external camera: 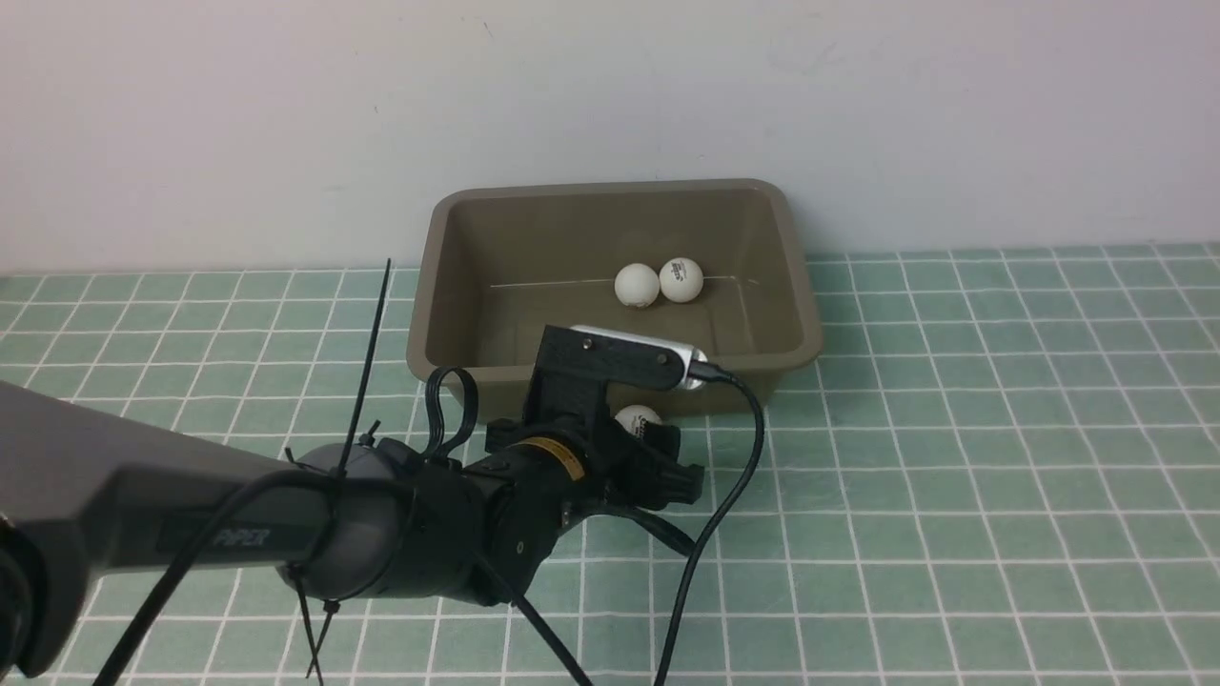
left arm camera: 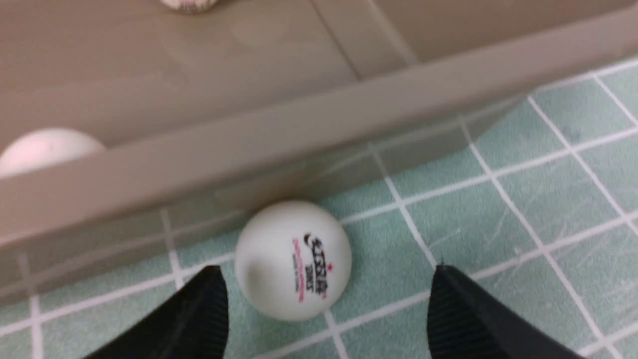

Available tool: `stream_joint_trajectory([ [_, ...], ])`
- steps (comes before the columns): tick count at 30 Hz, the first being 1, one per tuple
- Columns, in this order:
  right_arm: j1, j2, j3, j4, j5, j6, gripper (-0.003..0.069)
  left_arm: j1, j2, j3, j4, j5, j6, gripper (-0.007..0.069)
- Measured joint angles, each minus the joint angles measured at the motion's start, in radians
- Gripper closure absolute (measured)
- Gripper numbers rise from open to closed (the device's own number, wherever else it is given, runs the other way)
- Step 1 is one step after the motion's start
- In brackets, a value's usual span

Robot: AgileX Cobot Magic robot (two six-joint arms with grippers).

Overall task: Put the table tennis balls in the box on the green coffee tablecloth.
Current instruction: 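Reach for and grasp a ping pong ball on the table beside the basket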

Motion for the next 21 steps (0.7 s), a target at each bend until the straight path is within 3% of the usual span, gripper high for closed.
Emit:
stream_joint_trajectory([
  [21, 0.0, 0.0, 0.0, 0.0, -0.001, 0.0, 0.0303, 0.02, 0.109, -0.093, 0.002, 0.026, 0.044, 0.0146],
])
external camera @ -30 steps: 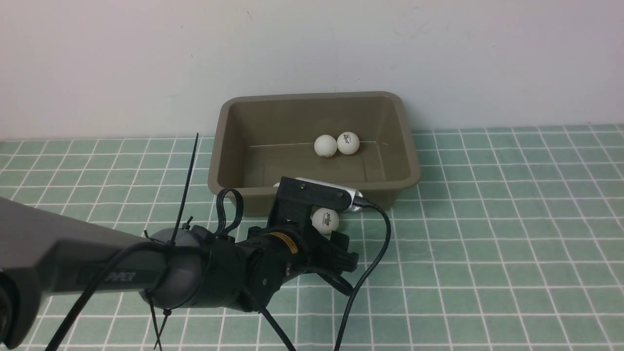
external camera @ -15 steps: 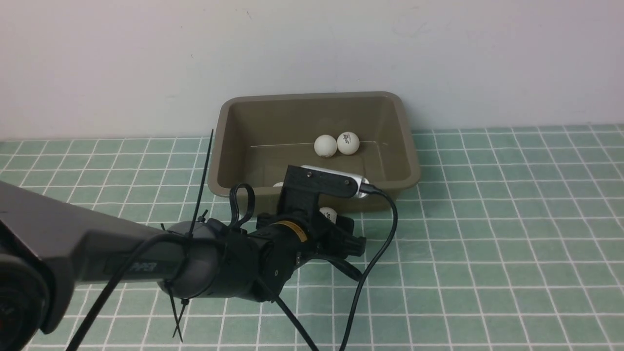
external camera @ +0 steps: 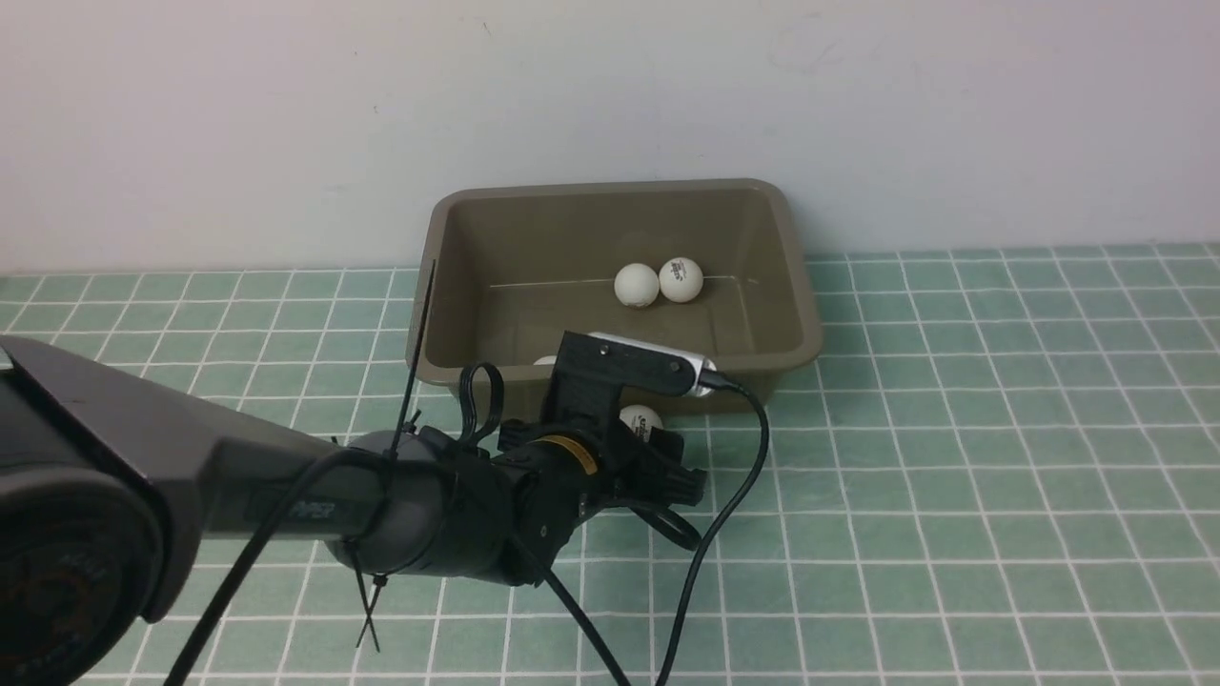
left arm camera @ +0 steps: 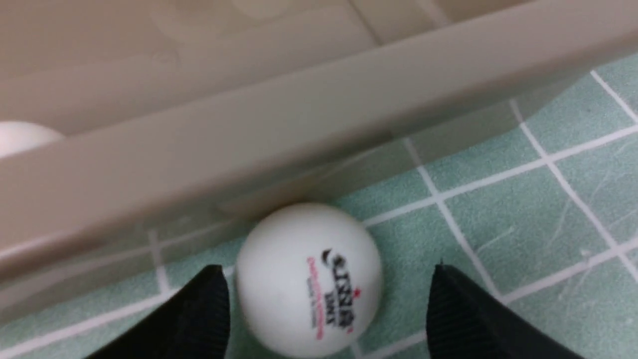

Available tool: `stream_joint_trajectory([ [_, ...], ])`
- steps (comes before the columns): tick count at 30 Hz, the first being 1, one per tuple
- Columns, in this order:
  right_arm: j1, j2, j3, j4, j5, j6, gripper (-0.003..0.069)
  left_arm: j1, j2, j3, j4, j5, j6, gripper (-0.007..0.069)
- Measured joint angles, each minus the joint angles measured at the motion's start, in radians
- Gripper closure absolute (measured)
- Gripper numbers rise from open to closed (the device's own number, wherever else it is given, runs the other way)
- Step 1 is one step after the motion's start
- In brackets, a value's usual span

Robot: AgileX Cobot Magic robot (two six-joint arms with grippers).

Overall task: Put the table tennis balls in the box on the green coffee tablecloth.
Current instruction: 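Reach for and grasp a ping pong ball on the table beside the basket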

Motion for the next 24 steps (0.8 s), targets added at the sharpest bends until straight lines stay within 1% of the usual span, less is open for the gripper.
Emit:
stream_joint_trajectory([
  [4, 0.0, 0.0, 0.0, 0.0, 0.0, 0.0, 0.0303, 0.0, 0.012, -0.016, 0.017, -0.006, 0.001, 0.0146],
  [24, 0.0, 0.0, 0.0, -0.007, -0.007, -0.001, 0.0303, 0.0, 0.061, -0.045, 0.02, -0.022, 0.036, 0.0146],
])
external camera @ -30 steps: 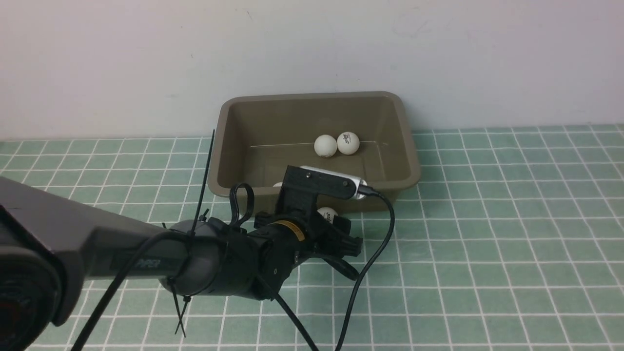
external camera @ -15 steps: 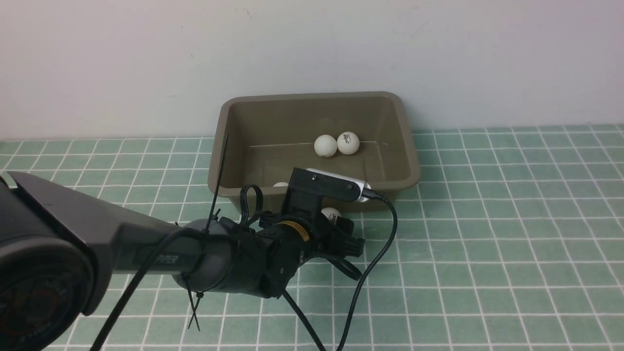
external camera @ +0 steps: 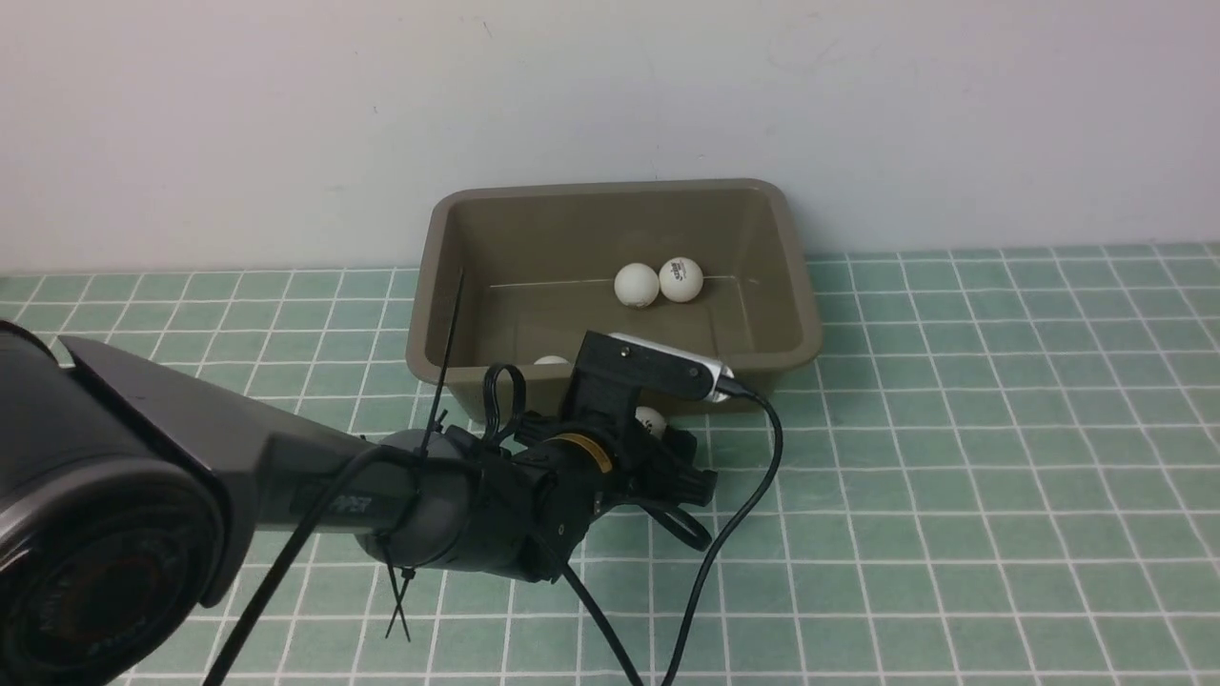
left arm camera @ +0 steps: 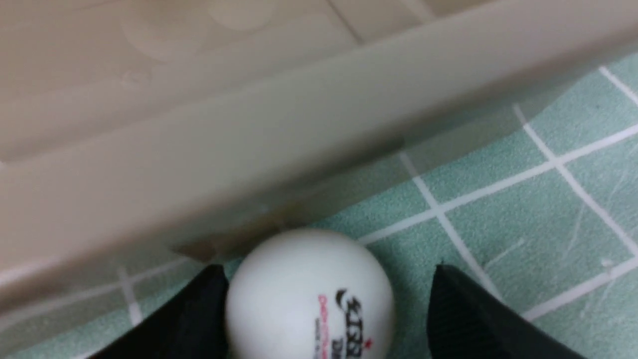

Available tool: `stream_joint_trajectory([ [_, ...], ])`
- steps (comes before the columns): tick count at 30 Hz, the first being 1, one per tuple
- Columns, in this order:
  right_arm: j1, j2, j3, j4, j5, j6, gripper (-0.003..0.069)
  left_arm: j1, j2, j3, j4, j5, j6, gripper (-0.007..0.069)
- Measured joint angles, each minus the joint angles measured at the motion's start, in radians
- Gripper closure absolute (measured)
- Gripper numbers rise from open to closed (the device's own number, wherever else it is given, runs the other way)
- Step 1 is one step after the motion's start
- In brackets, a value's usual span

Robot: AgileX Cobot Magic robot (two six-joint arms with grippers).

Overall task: Put the table tennis balls in the box on the green coffee tablecloth.
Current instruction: 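Reach for and grasp a ping pong ball on the table beside the basket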

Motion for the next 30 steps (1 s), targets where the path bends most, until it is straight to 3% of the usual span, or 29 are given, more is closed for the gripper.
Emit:
stream_joint_trajectory([
  [8, 0.0, 0.0, 0.0, 0.0, 0.0, -0.006, 0.0303, 0.0, 0.006, -0.001, 0.008, -0.013, 0.0, 0.0148],
  [10, 0.0, 0.0, 0.0, 0.0, 0.0, -0.006, 0.0303, 0.0, 0.008, -0.001, 0.014, -0.023, 0.0, 0.0179],
  [12, 0.0, 0.0, 0.0, 0.0, 0.0, -0.006, 0.0303, 0.0, 0.009, -0.001, 0.022, -0.027, 0.003, 0.0266],
  [19, 0.0, 0.0, 0.0, 0.0, 0.0, -0.006, 0.0303, 0.0, 0.004, -0.001, 0.023, -0.021, 0.063, 0.0272],
  [24, 0.0, 0.0, 0.0, -0.003, -0.008, -0.006, 0.0303, 0.0, -0.053, -0.001, 0.023, 0.096, 0.072, 0.0272],
  [30, 0.0, 0.0, 0.0, -0.004, -0.008, -0.006, 0.0303, -0.001, -0.171, -0.001, 0.023, 0.358, 0.078, 0.0272],
])
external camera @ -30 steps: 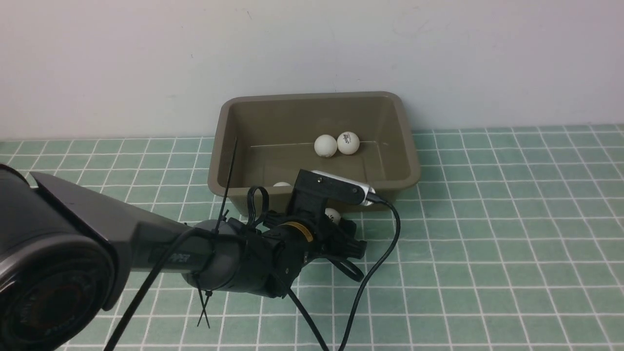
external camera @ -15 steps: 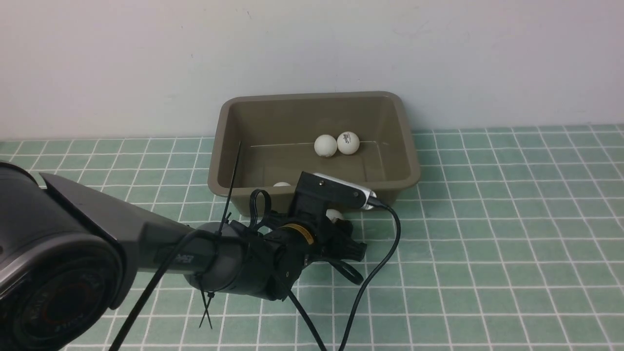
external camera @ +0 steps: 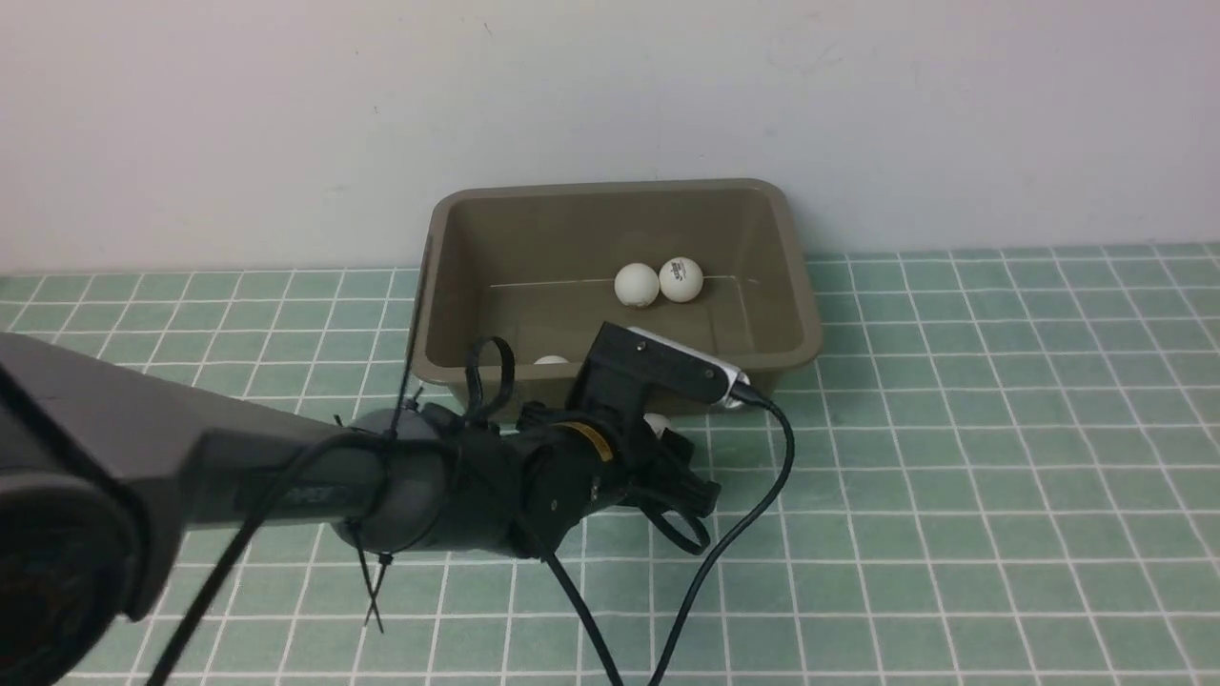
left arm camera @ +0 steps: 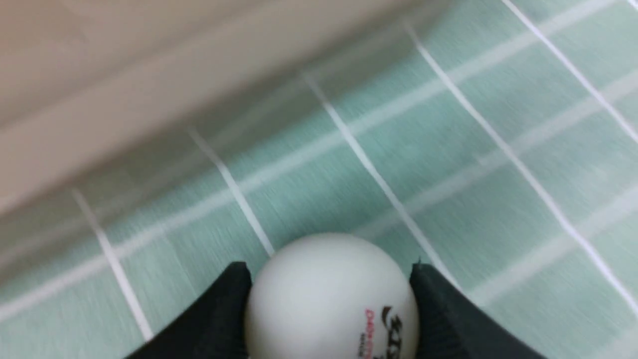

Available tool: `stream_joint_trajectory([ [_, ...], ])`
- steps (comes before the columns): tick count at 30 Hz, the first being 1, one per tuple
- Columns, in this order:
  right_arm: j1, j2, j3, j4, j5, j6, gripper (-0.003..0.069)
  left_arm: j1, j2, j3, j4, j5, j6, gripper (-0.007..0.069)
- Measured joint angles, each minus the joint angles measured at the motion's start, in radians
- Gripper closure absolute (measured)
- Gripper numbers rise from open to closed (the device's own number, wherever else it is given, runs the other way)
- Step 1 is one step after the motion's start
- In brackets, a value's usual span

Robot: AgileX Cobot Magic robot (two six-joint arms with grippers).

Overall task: Put the table tennis balls in the box on the green coffee tablecloth.
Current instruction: 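Reach for and grasp a ping pong ball on the table beside the basket, then drop the ball into the bin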

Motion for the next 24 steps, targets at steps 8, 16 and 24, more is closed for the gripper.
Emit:
stream_joint_trajectory([
  [8, 0.0, 0.0, 0.0, 0.0, 0.0, 0.004, 0.0303, -0.036, -0.191, 0.002, 0.005, 0.177, 0.007, 0.0272],
  [16, 0.0, 0.0, 0.0, 0.0, 0.001, 0.011, 0.0303, 0.033, -0.226, 0.002, 0.008, -0.075, 0.124, 0.0272],
  [24, 0.0, 0.0, 0.0, 0.0, 0.001, 0.013, 0.0303, 0.209, -0.116, 0.0, 0.084, -0.175, 0.245, 0.0272],
])
